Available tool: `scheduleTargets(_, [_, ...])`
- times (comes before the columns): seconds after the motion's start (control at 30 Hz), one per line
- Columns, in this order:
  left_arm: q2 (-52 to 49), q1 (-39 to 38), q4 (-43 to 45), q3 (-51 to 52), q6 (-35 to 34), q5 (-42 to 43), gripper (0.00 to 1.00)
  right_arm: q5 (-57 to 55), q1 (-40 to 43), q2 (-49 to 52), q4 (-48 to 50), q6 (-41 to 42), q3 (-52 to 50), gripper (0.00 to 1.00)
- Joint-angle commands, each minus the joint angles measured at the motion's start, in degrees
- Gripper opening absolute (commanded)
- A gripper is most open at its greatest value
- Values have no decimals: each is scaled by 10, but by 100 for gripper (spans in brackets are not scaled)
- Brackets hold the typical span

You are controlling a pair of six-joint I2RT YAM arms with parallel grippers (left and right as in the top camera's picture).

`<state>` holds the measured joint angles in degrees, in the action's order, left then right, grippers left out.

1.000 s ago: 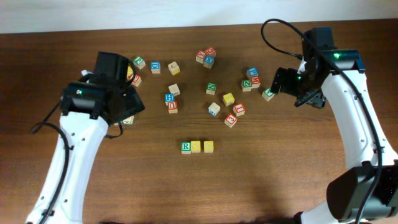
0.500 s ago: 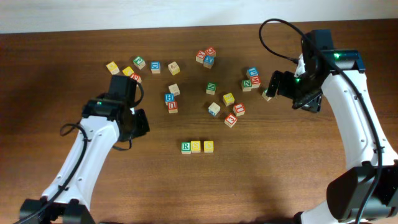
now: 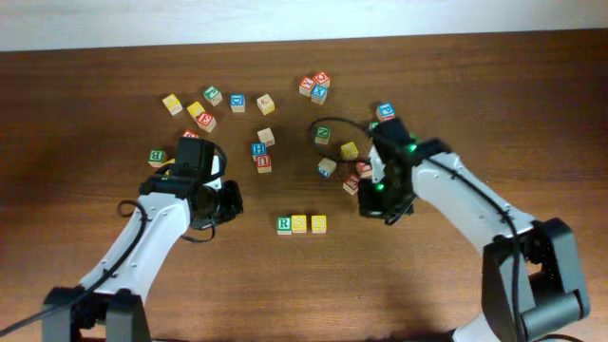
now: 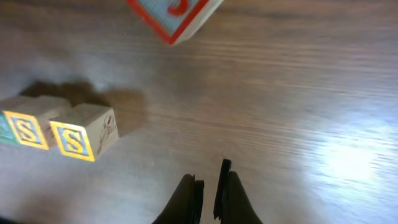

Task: Spell out RSS
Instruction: 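Open the left gripper and lift it away from the row, then bring both grippers to the row ends and squeeze the blocks together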

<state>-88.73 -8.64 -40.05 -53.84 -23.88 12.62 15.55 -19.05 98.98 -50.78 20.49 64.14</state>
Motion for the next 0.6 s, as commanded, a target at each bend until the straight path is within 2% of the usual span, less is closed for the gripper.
scheduleTargets(0.0, [-35,2,22,7,27,84,0,3,-26,-2,35,52,-20,4])
scheduleTargets(0.23, [-92,-13,29,7,28,91,0,3,-66,6,112,104,-40,5])
scheduleTargets(0.57, [-109,-56,34,7,27,75,0,39,-85,54,144,120,-47,4])
